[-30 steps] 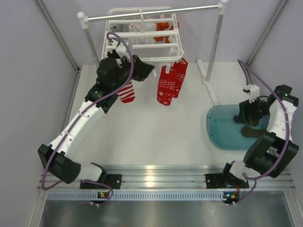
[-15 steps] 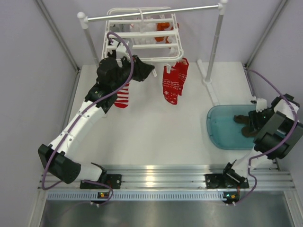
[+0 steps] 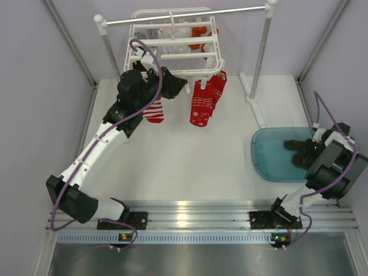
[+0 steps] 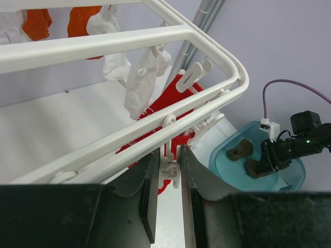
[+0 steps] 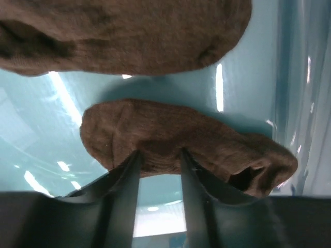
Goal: Clip the socks to the hanger
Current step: Adjust the sock in the bin.
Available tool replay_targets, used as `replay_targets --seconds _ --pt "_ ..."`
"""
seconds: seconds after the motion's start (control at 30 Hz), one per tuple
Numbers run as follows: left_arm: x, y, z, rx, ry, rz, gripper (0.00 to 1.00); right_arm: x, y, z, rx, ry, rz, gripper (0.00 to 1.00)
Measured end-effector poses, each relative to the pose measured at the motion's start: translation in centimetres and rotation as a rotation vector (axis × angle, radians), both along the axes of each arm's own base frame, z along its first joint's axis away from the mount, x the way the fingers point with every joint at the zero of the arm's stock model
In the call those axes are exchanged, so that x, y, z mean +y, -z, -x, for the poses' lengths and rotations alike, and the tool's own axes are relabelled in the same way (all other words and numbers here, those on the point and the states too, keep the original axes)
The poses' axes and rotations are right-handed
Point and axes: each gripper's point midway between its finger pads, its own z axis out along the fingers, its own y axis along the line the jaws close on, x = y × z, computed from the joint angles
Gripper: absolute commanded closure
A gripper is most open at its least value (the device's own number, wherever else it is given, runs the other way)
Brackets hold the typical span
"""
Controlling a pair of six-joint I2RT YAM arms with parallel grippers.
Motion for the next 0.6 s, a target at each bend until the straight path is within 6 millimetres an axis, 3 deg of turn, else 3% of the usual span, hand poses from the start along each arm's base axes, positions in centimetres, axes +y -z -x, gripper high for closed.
replay_targets --seconds 0.13,0.3,0.6 --pt "0.1 0.0 -0.1 -0.002 -0.004 -0.003 1.00 0.4 0.3 -0.8 -0.015 -0.015 -0.051 1.00" --pt "0.2 0.2 -0.2 -0.002 -0.007 -0.008 1.00 2.0 -1.5 -1.3 -0.031 -0.190 -0.155 1.00" --pt "0.4 0.7 0.1 0.003 -0.009 -0.014 1.00 4.0 -9.8 -3.2 -0.183 -0.733 -0.111 1.00"
